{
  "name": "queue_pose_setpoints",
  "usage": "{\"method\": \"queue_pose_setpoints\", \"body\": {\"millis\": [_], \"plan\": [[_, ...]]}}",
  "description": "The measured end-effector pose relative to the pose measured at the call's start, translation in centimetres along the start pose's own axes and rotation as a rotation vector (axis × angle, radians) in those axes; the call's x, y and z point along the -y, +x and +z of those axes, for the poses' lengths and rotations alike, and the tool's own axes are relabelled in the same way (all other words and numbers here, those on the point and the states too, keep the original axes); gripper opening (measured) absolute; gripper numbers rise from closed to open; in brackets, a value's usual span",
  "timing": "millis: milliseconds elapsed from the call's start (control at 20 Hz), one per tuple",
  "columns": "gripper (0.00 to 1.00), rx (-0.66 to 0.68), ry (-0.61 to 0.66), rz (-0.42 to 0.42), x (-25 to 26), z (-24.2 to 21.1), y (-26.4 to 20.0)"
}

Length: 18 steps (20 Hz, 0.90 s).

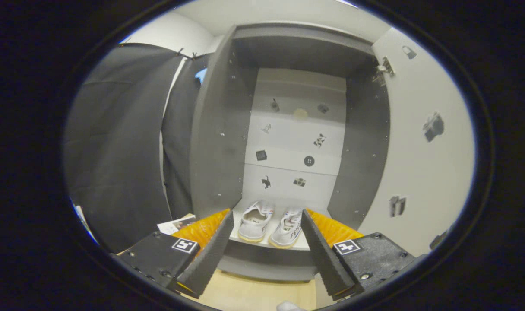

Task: Open the shoe cabinet door, grab the shoes and put them into the shoe cabinet, then close the shoe cabinet door.

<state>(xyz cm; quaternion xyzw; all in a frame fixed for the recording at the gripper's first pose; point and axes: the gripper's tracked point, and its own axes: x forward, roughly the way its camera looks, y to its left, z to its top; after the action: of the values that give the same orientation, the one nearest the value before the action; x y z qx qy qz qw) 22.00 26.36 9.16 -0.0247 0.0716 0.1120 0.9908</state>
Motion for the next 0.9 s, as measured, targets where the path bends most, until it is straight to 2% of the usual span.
{"method": "queue_pose_setpoints", "body": {"millis": [550, 900], "plan": [[1.00, 0.110, 0.089, -0.040, 4.6, 3.0, -16.4], [1.00, 0.127, 0.099, -0.065, 9.3, 1.6, -25.8]]}}
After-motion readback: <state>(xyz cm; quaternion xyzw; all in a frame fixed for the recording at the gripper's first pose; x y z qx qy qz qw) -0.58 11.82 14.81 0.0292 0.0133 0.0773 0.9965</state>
